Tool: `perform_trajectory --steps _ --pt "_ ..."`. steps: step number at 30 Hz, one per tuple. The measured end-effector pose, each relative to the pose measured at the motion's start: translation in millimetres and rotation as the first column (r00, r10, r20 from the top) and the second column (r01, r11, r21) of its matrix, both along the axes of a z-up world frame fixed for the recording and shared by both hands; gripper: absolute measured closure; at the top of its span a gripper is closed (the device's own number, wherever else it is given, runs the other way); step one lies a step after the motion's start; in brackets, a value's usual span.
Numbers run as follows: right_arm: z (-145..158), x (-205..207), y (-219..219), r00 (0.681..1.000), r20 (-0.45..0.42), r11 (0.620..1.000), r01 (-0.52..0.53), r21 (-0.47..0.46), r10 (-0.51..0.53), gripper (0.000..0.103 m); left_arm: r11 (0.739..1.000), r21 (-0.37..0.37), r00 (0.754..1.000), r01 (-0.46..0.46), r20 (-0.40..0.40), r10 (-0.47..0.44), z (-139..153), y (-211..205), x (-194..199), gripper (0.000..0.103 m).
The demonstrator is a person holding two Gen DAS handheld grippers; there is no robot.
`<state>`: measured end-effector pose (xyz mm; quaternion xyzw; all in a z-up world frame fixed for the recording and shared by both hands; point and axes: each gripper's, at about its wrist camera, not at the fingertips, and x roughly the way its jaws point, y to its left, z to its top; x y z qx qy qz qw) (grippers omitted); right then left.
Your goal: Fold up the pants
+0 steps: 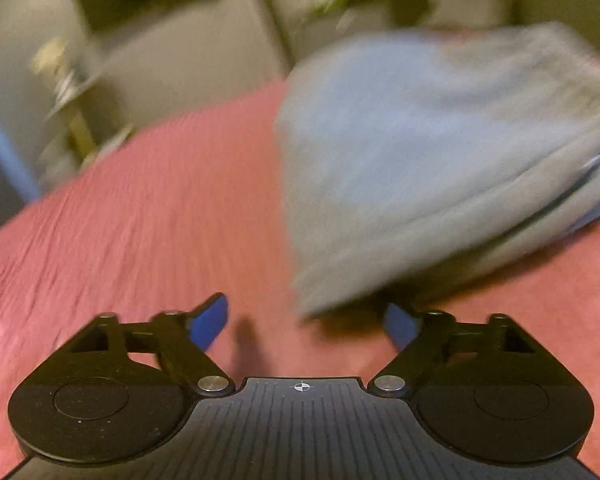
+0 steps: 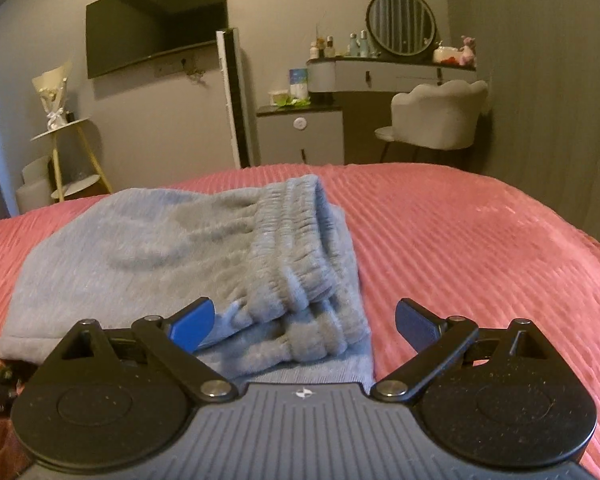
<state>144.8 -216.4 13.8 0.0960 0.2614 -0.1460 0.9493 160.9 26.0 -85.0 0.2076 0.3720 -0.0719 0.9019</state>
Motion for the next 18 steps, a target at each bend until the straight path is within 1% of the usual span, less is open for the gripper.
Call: perform_trajectory --steps 1,2,3,4,5,6,7,8,9,10,11,12,13,14,15,16,17,18 --pt "-3 3 -1 1.0 -0.027 1.0 0.013 -0.023 -0.014 0.006 0.999 -0.009 0.999 -0.041 -0.019 0.041 1 7 2 0.03" --pt "-8 6 -3 0.998 -0.061 0.999 0.026 -0.042 -0.029 0.006 0.996 -0.056 0.998 -0.065 -0.023 0.064 9 15 1 0.036" --pt "-10 5 -5 0.998 -0.066 0.999 0.019 -0.029 -0.021 0.006 0.991 -0.119 0.998 -0.064 -0.009 0.063 22 22 -2 0.035" --pt "-12 3 -9 0.998 -0.063 1.0 0.025 -0.003 -0.026 0.006 0.98 -0.195 0.999 -0.039 0.022 0.044 39 27 -5 0.034" --pt "-13 2 -11 0.997 -0.065 0.999 0.045 0.014 -0.044 0.006 0.968 -0.249 0.998 -0.012 0.056 0.027 55 30 -8 0.031" --pt "-13 3 -14 0.996 -0.068 0.998 0.059 0.031 -0.057 0.006 0.957 -0.289 0.996 0.012 0.09 0.014 70 29 -7 0.024" --pt "-15 4 -16 0.996 -0.071 0.997 0.066 0.051 -0.062 0.006 0.947 -0.319 0.992 0.028 0.123 0.012 82 26 -2 0.023" --pt "-15 6 -19 0.995 -0.075 0.995 0.071 0.073 -0.066 0.006 0.932 -0.359 0.984 0.049 0.179 0.017 94 22 4 0.022" --pt "-16 7 -22 0.995 -0.075 0.993 0.073 0.089 -0.067 0.006 0.918 -0.389 0.976 0.07 0.215 0.017 102 15 14 0.021" --pt "-16 7 -24 0.995 -0.073 0.992 0.073 0.107 -0.066 0.006 0.904 -0.42 0.975 0.08 0.222 0.017 113 11 24 0.021" --pt "-17 6 -26 0.996 -0.072 0.99 0.067 0.122 -0.059 0.006 0.886 -0.457 0.975 0.076 0.221 0.03 121 7 32 0.021" --pt "-18 5 -27 0.996 -0.07 0.99 0.059 0.127 -0.05 0.006 0.852 -0.517 0.972 0.087 0.23 0.041 129 6 39 0.019" --pt "-20 5 -29 0.996 -0.069 0.991 0.057 0.125 -0.048 0.006 0.807 -0.579 0.972 0.112 0.234 0.034 133 4 48 0.017" --pt "-20 3 -31 0.996 -0.07 0.991 0.065 0.12 -0.057 0.006 0.76 -0.635 0.975 0.139 0.223 0.008 134 0 58 0.014" --pt "-21 2 -34 0.996 -0.068 0.99 0.072 0.124 -0.064 0.006 0.73 -0.667 0.98 0.149 0.199 -0.018 132 -7 70 0.015" --pt "-21 2 -37 0.996 -0.063 0.988 0.072 0.136 -0.064 0.006 0.725 -0.674 0.986 0.144 0.162 -0.045 127 -16 81 0.015" --pt "-22 2 -41 0.996 -0.06 0.985 0.075 0.155 -0.066 0.006 0.729 -0.672 0.991 0.134 0.113 -0.078 119 -27 96 0.019" --pt "-22 3 -43 0.996 -0.061 0.982 0.076 0.171 -0.066 0.006 0.733 -0.668 0.992 0.125 0.07 -0.105 109 -36 107 0.026"
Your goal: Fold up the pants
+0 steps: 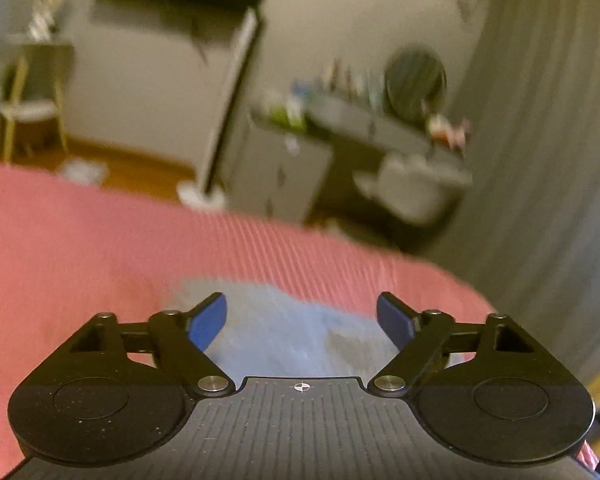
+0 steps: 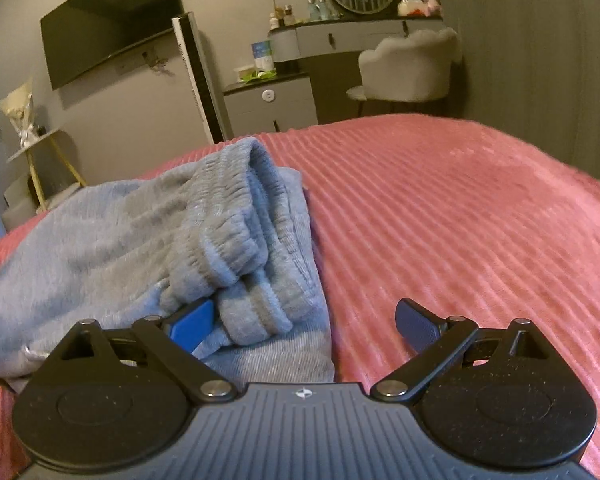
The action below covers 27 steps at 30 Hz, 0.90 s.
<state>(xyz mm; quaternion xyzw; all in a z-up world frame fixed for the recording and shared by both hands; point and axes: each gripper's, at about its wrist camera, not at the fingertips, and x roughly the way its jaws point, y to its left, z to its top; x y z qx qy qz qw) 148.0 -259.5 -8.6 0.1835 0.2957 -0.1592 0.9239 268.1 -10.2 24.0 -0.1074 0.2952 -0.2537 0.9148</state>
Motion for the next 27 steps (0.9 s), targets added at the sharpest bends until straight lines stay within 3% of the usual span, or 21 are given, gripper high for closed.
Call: perform_trajectory --steps 4,7,8,12,14,16,17,18,20,22,23,27 --pt "-6 -1 -5 1.0 0.008 0.999 -0.005 0.04 0.005 0.006 0.997 0.029 0.984 0.078 -0.166 -0.072 -42 -22 38 0.032" --pt "-8 0 -8 1.0 0.016 0.999 -0.014 0.051 0.014 0.006 0.992 0.123 0.964 -0.002 -0.262 0.034 -70 -24 68 0.068" --pt "-9 0 -9 1.0 0.019 0.998 -0.017 0.056 0.016 0.006 0.99 0.135 0.953 -0.046 -0.291 0.084 -75 -22 78 0.089" --pt "-12 1 -10 1.0 0.022 0.997 -0.021 0.071 0.02 0.006 0.991 0.081 0.923 -0.106 -0.364 0.128 -80 -12 104 0.096" --pt "-12 0 -10 1.0 0.019 0.997 -0.021 0.076 0.019 0.006 0.99 0.044 0.914 -0.133 -0.38 0.14 -70 -5 94 0.094" --pt "-10 -1 -11 1.0 0.017 0.997 -0.021 0.076 0.02 0.006 0.99 -0.01 0.936 -0.142 -0.327 0.131 -55 5 75 0.064" --pt "-10 -2 -11 1.0 0.02 0.997 -0.021 0.08 0.02 0.006 0.986 0.009 0.949 -0.169 -0.268 0.165 -48 7 71 0.041" --pt "-10 -3 -13 1.0 0.024 0.996 -0.019 0.085 0.017 0.006 0.974 0.06 0.953 -0.218 -0.2 0.226 -42 7 67 0.028" --pt "-10 -2 -14 1.0 0.024 0.996 -0.015 0.093 0.013 0.006 0.958 0.147 0.953 -0.246 -0.146 0.267 -43 8 70 0.027" --pt "-9 -2 -13 1.0 0.024 0.996 -0.015 0.092 0.013 0.006 0.957 0.209 0.943 -0.2 -0.226 0.246 -60 10 78 0.026" --pt "-8 -2 -13 1.0 0.024 0.996 -0.017 0.088 0.015 0.006 0.94 0.282 0.935 -0.193 -0.238 0.264 -69 8 79 0.023" --pt "-8 -1 -16 0.999 0.027 0.995 -0.021 0.095 0.019 0.006 0.907 0.327 0.944 -0.266 -0.101 0.314 -56 17 47 0.027"
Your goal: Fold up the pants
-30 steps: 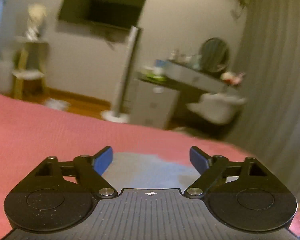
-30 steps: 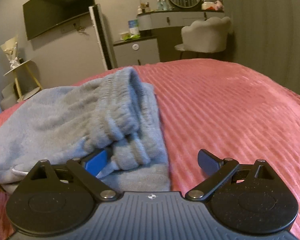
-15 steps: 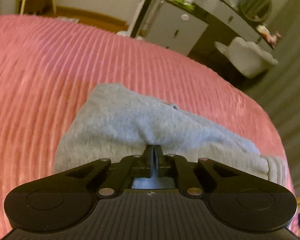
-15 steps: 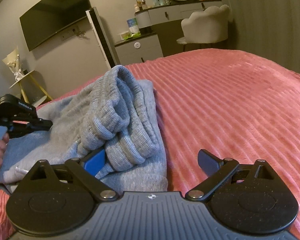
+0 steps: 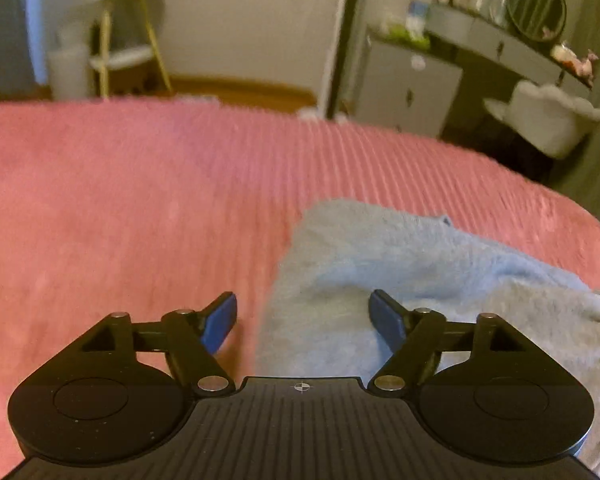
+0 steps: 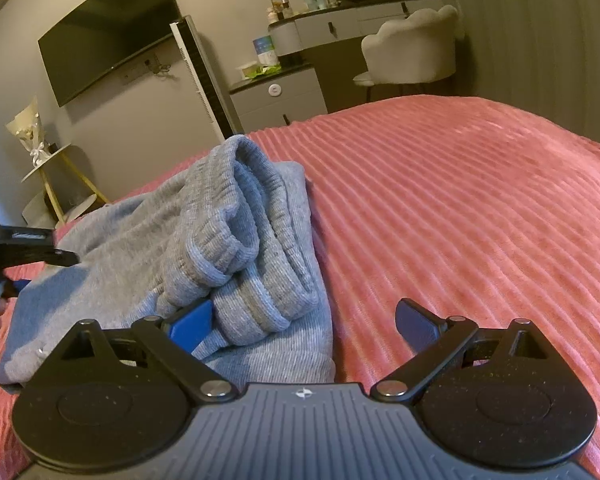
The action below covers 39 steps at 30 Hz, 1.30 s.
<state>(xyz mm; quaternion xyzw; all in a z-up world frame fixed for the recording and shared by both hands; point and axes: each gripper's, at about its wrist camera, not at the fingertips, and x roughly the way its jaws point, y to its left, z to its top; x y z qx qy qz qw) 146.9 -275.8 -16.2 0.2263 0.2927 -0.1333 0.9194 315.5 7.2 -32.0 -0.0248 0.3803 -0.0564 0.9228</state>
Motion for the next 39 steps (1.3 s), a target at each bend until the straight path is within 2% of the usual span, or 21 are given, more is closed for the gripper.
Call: perform_trajectory --steps 2,4,7,9,10,13,15,16,17,19,20,21,22,23,25,28,30,34,36,38,39 --pt "1 -1 -1 1.0 0.006 1.0 0.0 0.0 0.0 0.006 0.999 0.042 0.996 -0.01 0.088 0.006 11 7 -25 0.026" --pt "2 -1 -2 1.0 0.008 1.0 0.003 0.002 -0.003 0.006 0.999 0.05 0.991 0.004 0.135 -0.011 14 13 -48 0.024" --pt "4 -4 -2 1.0 0.02 1.0 0.018 0.008 -0.018 0.006 0.993 0.09 0.993 0.081 0.081 -0.089 4 9 -69 0.019" --pt "6 -6 -3 0.999 0.024 1.0 0.028 0.0 -0.028 0.006 0.977 0.194 0.995 0.091 0.02 -0.096 -19 5 -67 0.014" --pt "6 -8 -3 0.999 0.024 0.999 0.032 -0.005 -0.032 0.006 0.979 0.19 0.997 0.074 0.013 -0.078 -25 9 -64 0.011" --pt "9 -18 -4 0.998 0.021 0.999 0.051 -0.014 -0.051 0.006 0.999 -0.012 0.998 -0.046 -0.035 0.046 -17 42 -65 0.009" --pt "12 -27 -5 0.997 0.021 0.997 0.07 -0.024 -0.069 0.006 0.987 -0.139 0.995 -0.085 -0.056 0.078 -12 60 -71 0.013" --pt "14 -31 -4 0.997 0.023 0.997 0.077 -0.025 -0.077 0.006 0.982 -0.16 0.994 -0.097 -0.058 0.089 -12 65 -77 0.012" --pt "17 -34 -2 0.997 0.022 0.997 0.08 -0.02 -0.08 0.006 0.985 -0.134 0.992 -0.109 -0.071 0.1 -12 67 -80 0.012" --pt "22 -40 4 0.997 0.011 0.997 0.071 -0.004 -0.071 0.006 0.989 0.037 0.984 -0.142 -0.101 0.145 -20 64 -87 0.012" --pt "24 -44 10 0.998 -0.001 0.998 0.063 0.006 -0.063 0.006 0.979 0.129 0.979 -0.159 -0.106 0.173 -24 62 -93 0.016" --pt "24 -50 16 0.998 -0.014 0.998 0.054 0.016 -0.054 0.006 0.976 0.17 0.981 -0.136 -0.116 0.157 -27 59 -103 0.018" --pt "24 -57 23 0.999 -0.032 0.999 0.04 0.024 -0.039 0.006 0.988 0.137 0.988 -0.072 -0.125 0.09 -26 55 -118 0.019" --pt "24 -66 32 0.998 -0.052 0.999 0.022 0.025 -0.021 0.006 0.998 0.065 0.993 -0.012 -0.117 0.019 -21 52 -135 0.017" --pt "23 -81 48 0.997 -0.081 1.0 -0.004 0.007 0.004 0.006 0.994 -0.082 0.993 0.072 -0.083 -0.079 -11 41 -173 0.005" --pt "31 -93 70 0.991 -0.135 0.998 -0.011 -0.054 0.004 0.006 0.979 -0.157 0.989 0.128 -0.048 -0.137 0 16 -215 0.003" --pt "46 -92 83 0.981 -0.194 0.994 0.003 -0.107 -0.024 0.006 0.982 -0.133 0.988 0.132 -0.061 -0.141 -1 4 -231 0.003" --pt "70 -81 101 0.932 -0.361 0.978 -0.105 -0.182 0.033 0.006 0.984 0.031 0.98 0.177 -0.095 -0.174 4 -10 -242 0.003" --pt "78 -87 108 0.934 -0.358 0.964 -0.091 -0.25 -0.005 0.006 0.985 0.086 0.988 0.147 -0.054 -0.143 10 -1 -255 0.003" --pt "86 -91 114 0.938 -0.347 0.966 -0.082 -0.246 -0.008 0.006 0.986 0.08 0.989 0.143 -0.044 -0.14 21 6 -257 0.002" --pt "89 -92 114 0.939 -0.344 0.97 -0.083 -0.229 -0.001 0.006 0.987 0.045 0.987 0.155 -0.055 -0.152 25 10 -257 0.002"
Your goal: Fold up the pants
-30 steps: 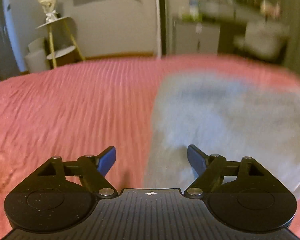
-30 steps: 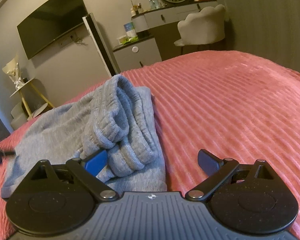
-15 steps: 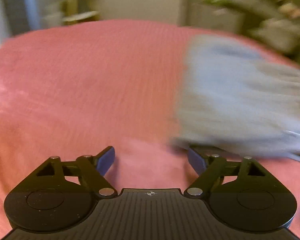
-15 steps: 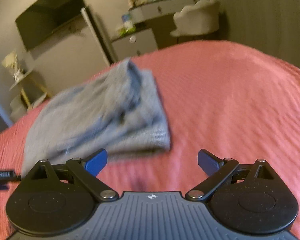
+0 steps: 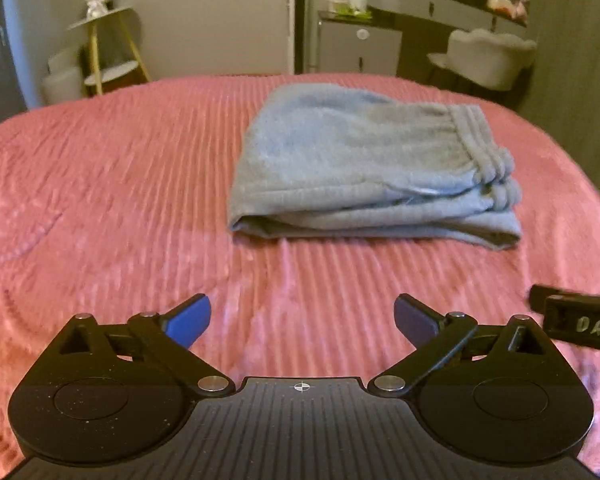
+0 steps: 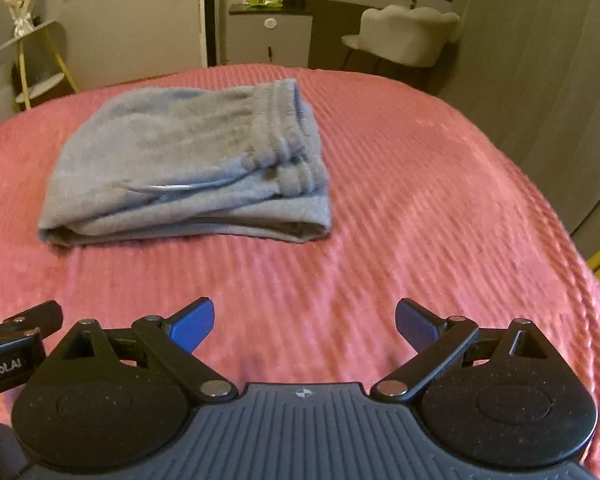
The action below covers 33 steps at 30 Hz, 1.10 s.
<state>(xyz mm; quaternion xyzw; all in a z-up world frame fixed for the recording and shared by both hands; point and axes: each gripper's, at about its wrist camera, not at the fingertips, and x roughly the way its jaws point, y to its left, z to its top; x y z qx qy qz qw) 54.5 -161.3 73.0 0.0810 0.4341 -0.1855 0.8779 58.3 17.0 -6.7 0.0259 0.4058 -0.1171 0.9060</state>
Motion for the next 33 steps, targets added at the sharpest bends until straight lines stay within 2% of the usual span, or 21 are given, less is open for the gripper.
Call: perform_trajectory --steps 3,7,10,16,33 --pt "9 1 7 1.0 -0.003 0.999 -0.01 0.038 0.01 0.006 0.996 -0.074 0.998 0.053 -0.042 -0.056 8 8 0 0.002" --pt "22 8 18 1.0 0.002 1.0 -0.028 -0.012 0.028 0.006 0.998 0.033 0.998 0.048 0.047 -0.049 17 3 -7 0.002" --pt "26 15 25 0.999 -0.008 0.998 -0.039 -0.039 0.039 0.006 0.995 0.098 0.999 0.035 0.027 -0.038 19 -1 -1 0.002" --pt "25 21 28 0.998 -0.019 0.997 -0.055 -0.044 0.055 0.006 1.0 0.001 0.996 0.016 -0.082 -0.016 17 3 16 0.002" --pt "14 30 20 0.997 -0.044 0.998 -0.064 -0.022 0.063 0.006 0.997 0.072 0.995 -0.005 -0.104 0.013 9 -8 25 0.002"
